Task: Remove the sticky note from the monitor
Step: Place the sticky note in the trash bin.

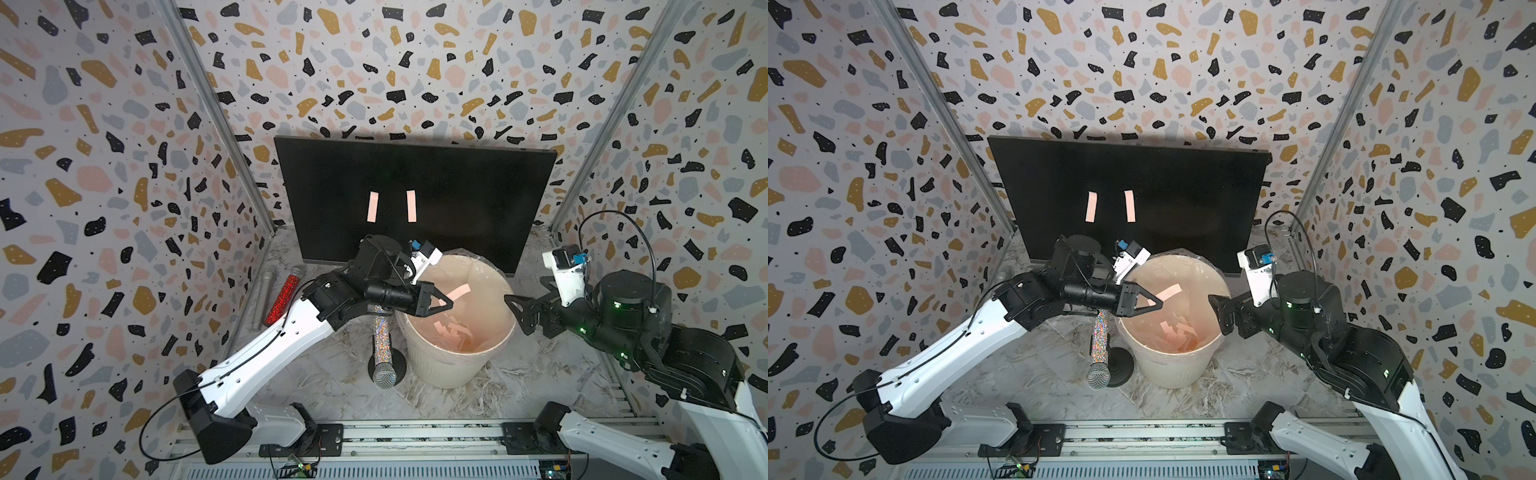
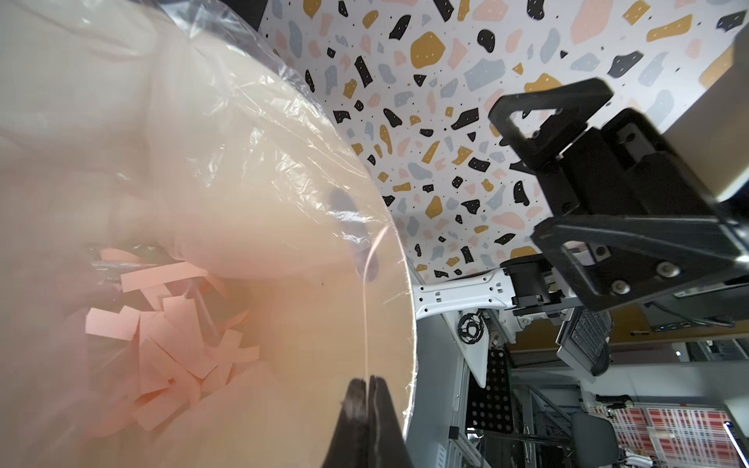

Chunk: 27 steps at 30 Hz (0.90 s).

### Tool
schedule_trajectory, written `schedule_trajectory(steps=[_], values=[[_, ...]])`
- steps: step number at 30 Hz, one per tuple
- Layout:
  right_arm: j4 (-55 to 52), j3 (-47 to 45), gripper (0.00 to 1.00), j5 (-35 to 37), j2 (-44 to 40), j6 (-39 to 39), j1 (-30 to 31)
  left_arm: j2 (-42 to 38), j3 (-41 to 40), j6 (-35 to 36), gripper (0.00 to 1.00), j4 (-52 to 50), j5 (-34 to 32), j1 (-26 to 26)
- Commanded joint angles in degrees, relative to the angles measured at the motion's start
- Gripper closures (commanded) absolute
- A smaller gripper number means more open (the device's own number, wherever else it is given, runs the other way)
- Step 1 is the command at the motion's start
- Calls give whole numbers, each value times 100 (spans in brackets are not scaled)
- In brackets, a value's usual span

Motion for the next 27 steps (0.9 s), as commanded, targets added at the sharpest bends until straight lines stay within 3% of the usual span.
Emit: schedule_trajectory(steps=[1,5,17,27], values=[[62,12,0,-9,22,79,-15,190,287,344,100,-288,-219,-161],[71,-32,0,-16,14,89,-24,378,373,456,99,-506,-363,-263],[78,-140,0,25,-62,90,-19,483,495,569,54,-644,-471,-275],[73,-158,0,42,-102,99,-18,192,687,765,36,-519,-690,-249]])
